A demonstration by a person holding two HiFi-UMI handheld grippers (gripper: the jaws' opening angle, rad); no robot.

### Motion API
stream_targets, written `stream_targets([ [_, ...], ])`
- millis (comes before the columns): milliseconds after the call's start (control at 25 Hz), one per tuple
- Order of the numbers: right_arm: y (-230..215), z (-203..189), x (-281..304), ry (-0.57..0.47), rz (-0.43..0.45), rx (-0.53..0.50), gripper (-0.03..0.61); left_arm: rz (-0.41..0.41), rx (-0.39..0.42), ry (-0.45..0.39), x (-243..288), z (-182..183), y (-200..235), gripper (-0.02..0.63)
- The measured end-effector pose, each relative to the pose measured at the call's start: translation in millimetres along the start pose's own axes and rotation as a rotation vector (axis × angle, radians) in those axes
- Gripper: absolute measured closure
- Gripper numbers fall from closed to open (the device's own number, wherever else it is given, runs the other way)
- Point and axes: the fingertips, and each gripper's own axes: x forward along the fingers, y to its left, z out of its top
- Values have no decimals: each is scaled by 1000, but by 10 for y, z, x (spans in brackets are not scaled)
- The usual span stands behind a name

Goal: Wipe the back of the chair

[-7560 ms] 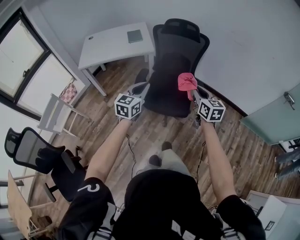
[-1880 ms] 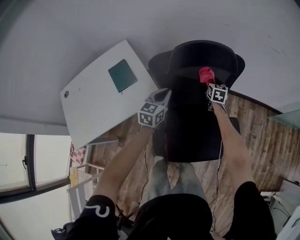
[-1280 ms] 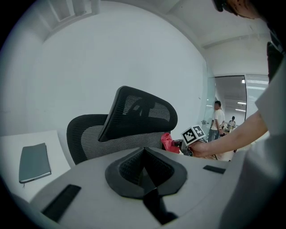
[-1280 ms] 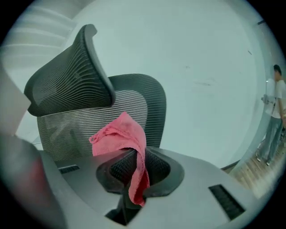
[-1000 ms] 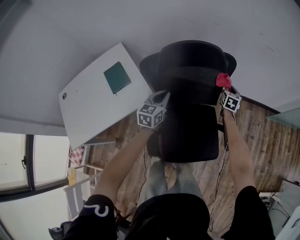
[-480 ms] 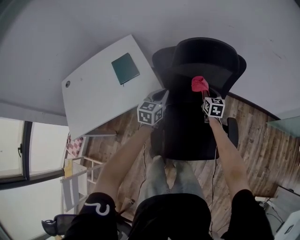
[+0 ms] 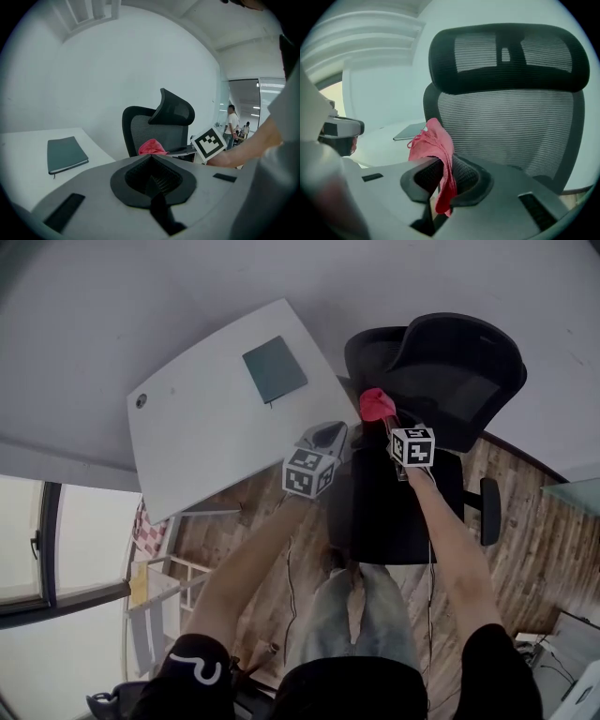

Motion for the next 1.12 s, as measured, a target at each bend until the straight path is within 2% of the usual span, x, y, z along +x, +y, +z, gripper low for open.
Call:
stream_targets([
  [240, 110, -189, 380, 59, -17, -46, 512, -37, 4, 36, -19, -226, 70, 589],
  [440, -32, -193, 512, 65, -57, -35, 514, -22, -26, 40, 89, -249, 110, 589],
  [720, -509, -158, 434, 63, -76, -49, 512, 19, -52, 21, 360, -118, -86, 589],
  [920, -927, -178, 265, 56, -93, -58, 512, 20, -40, 27, 579, -70, -385, 589],
  [1120, -1489, -210, -9, 46, -141, -23, 512, 13, -26, 37, 776, -43, -683, 589],
])
